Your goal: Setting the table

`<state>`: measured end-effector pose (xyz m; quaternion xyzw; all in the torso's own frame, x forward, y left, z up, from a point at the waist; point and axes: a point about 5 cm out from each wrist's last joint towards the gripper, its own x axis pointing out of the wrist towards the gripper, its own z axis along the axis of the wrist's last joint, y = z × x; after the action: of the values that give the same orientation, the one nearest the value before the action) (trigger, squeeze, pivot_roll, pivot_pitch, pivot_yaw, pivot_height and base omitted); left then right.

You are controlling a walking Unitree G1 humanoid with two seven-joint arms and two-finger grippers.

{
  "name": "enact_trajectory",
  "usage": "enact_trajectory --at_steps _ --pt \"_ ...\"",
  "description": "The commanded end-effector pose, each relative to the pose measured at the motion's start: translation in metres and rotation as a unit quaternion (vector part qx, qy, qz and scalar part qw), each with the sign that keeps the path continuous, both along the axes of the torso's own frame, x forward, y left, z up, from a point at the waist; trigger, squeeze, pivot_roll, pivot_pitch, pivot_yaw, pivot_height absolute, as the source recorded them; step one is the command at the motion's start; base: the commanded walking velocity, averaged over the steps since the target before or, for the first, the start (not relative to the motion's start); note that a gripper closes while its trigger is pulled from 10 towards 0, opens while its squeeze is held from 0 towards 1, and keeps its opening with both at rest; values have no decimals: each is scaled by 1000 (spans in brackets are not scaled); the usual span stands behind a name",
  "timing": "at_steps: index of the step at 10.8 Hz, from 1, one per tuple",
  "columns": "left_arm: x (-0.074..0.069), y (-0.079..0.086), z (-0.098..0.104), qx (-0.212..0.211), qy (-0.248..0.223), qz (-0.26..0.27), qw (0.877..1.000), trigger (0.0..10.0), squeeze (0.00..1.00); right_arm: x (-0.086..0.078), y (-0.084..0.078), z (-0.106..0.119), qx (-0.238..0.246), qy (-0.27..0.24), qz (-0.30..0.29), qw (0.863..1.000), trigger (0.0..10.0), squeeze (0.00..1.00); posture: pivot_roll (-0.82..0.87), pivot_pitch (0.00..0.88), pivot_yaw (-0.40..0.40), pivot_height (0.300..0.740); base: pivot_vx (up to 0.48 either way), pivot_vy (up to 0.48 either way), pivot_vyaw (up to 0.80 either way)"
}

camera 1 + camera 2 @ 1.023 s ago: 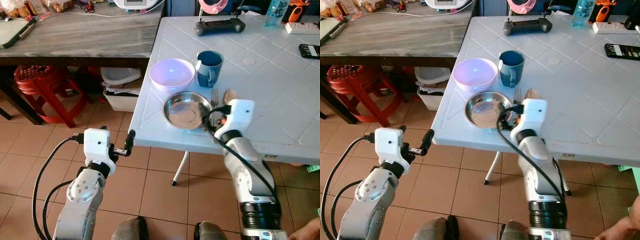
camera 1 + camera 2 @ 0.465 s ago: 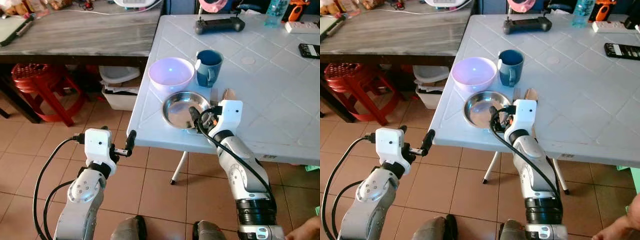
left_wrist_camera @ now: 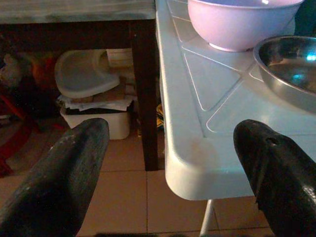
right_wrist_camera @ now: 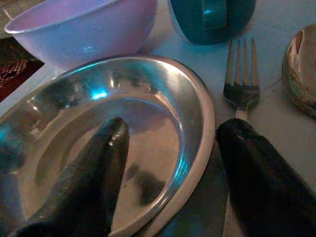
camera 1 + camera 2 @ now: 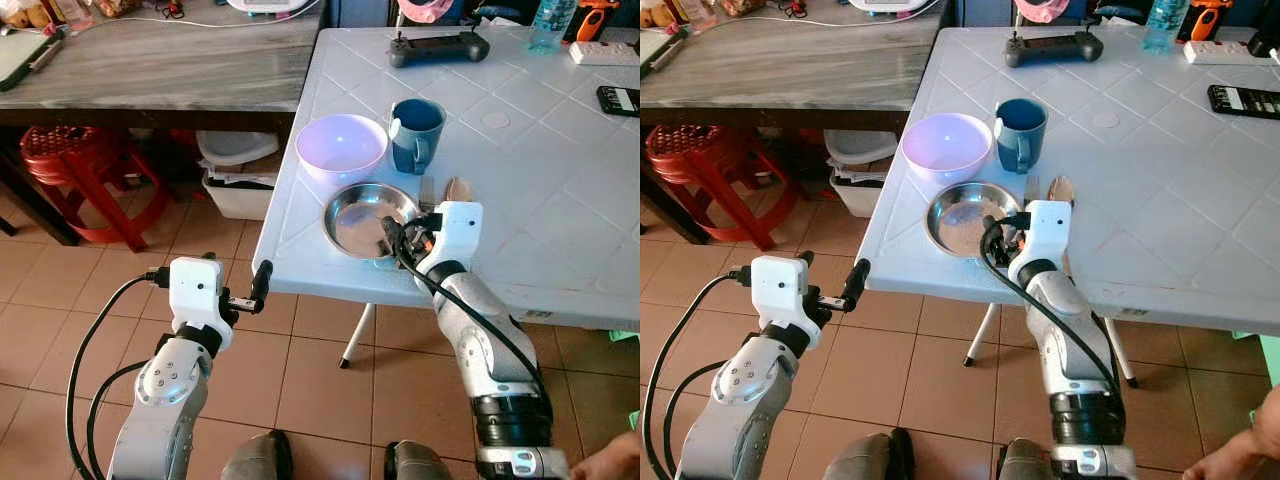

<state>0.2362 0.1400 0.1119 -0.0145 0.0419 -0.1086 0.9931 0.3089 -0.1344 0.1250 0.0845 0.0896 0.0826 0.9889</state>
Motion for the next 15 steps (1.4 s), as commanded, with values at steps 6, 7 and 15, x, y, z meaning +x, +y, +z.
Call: enact_trajectory --at_steps 6,7,15 --pt "-1 -1 2 -5 1 -4 1000 10000 0 0 -3 -16 25 82 -16 996 0 0 -28 139 89 740 0 0 0" --pt "0 -2 2 -5 1 -5 1000 10000 0 -1 -5 -19 27 94 -21 995 0 0 -28 138 89 740 0 0 0" --pt "2 5 -4 -10 12 23 1000 10000 0 2 -6 -4 50 79 -28 995 0 0 -37 113 82 740 0 35 0"
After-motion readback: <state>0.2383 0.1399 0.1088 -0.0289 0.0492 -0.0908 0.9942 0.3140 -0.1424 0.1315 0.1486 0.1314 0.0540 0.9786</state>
